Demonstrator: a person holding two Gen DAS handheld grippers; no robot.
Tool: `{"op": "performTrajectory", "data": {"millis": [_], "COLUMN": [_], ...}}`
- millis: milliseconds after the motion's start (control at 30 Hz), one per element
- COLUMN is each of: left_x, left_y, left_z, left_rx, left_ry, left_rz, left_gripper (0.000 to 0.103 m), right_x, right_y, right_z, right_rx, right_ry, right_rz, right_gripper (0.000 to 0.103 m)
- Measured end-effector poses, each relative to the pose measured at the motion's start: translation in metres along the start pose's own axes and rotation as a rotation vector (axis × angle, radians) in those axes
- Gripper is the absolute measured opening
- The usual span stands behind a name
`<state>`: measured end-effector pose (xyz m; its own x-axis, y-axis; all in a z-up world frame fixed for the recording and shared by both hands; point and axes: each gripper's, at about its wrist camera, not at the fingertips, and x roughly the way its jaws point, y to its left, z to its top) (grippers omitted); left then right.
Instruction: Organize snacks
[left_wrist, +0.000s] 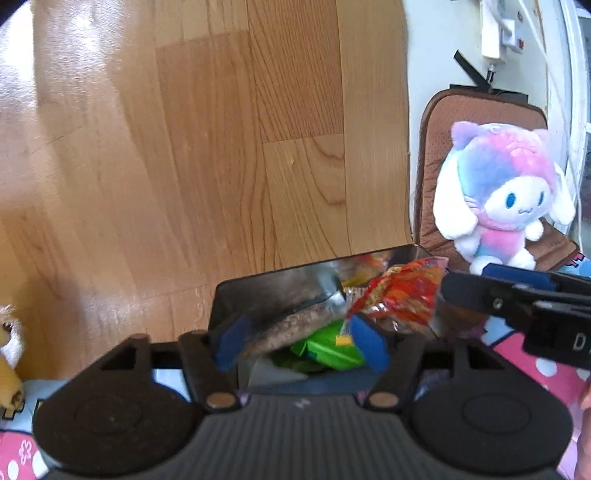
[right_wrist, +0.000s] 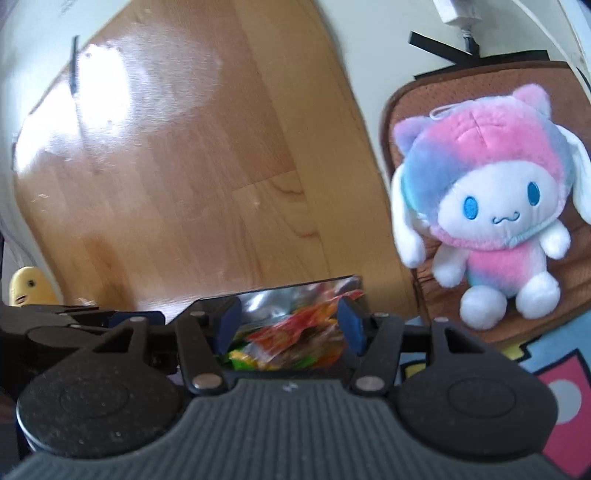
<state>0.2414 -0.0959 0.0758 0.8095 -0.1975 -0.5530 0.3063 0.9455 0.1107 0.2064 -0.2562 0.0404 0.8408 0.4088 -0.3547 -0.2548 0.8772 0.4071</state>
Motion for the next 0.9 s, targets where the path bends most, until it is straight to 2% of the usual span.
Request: {"op": "performTrajectory", "data": {"millis": [300,400,533,633,800,900], "left_x": [-0.039,-0.053,-0.071,-0.085,-0.119,-0.138], "left_y": [0.010,0.016,0.029,0.047,0.093,0.115], "left_z": [-0.031,-0.045,-0.072,-0.096,-0.142,-0.166], "left_rx": [0.025,0.012,-0.021,-0.102,-0.341,-0.474], "left_ry": [-0.014,-0.011,0.016,0.055,0.121,0.143], "left_rz": [0.078,0.087,0.091,0.078,0.029,-0.023], "left_gripper": [0.074,0.074,0.076,0.077,0.077,0.073], "right_x": [-0.033,-0.041,-0.045,-0.046,-0.044,-0.040], "right_y": [0.021,0.027,0.036,0.047,0.069,0.080], "right_z": [-0.025,-0.035,-0.053,-0.069,-0.092,-0.101], "right_rx": [0.037,0.057,0.083,0.075,0.062,0.071], "right_ry": [0.036,0.083,0.189,0.281,0.408,0.451], "right_rz": [0.045,0.082,0.157,0.217,0.322,0.344], "right_gripper": [0.060,0.061,0.061,0.061,0.062,0.062]}}
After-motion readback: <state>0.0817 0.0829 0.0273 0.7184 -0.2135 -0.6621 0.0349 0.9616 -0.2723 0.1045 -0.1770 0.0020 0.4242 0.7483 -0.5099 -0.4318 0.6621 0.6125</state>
